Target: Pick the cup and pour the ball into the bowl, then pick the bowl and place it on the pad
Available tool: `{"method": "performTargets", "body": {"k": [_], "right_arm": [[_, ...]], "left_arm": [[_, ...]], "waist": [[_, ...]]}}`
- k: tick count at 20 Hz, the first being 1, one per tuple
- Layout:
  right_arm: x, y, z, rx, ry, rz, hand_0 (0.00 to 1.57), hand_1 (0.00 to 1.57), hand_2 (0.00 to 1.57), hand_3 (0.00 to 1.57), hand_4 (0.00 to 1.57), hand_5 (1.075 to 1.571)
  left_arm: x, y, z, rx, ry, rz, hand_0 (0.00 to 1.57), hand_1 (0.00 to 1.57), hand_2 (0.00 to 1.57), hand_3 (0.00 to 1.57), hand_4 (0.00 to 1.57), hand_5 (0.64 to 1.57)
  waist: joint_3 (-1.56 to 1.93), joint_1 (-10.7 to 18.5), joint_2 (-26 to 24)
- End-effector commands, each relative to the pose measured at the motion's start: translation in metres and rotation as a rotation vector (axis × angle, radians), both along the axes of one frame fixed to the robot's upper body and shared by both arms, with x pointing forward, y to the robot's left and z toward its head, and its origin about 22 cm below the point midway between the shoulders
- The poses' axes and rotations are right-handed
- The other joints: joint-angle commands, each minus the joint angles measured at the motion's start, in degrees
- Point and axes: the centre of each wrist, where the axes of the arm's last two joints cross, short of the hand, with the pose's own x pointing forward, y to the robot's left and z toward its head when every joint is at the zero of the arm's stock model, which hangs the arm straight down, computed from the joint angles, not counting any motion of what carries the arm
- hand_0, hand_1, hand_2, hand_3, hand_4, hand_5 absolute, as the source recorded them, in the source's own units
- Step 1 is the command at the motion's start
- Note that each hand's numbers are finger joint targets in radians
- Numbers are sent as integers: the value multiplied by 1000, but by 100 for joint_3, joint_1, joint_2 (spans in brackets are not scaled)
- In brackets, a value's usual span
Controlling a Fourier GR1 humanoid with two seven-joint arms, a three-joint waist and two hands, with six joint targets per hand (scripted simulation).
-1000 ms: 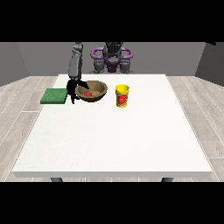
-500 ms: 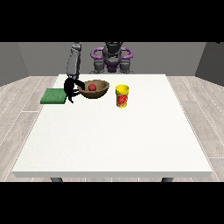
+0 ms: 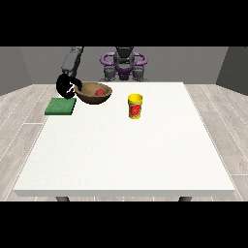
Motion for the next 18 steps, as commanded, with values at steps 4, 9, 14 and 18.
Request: {"method": "performTargets", "body": {"k": [4,9,14,18], "right_arm": [[-6,-63,31,-141,8,-5,1571,1571,1571,1571,979,1570],[3,-56,42,-138,-22,0,1571,1571,1571,1571,979,1570],[-2,-114,80,-92,-204,-39,1571,1571,1571,1373,990,1571],[-22,-150,73,-145,-250,-79,1571,1571,1571,180,982,1570]], "left_arm": [[-12,11,-12,17,-18,10,0,0,0,0,709,1566],[-7,1,-43,24,-28,48,0,0,0,0,703,1560],[-13,14,16,61,-175,58,0,0,0,0,703,1562],[-17,2,34,76,-257,37,0,0,0,0,672,1561]], "waist": [[19,1,142],[19,-179,265],[28,-62,1174],[38,67,1684]]}}
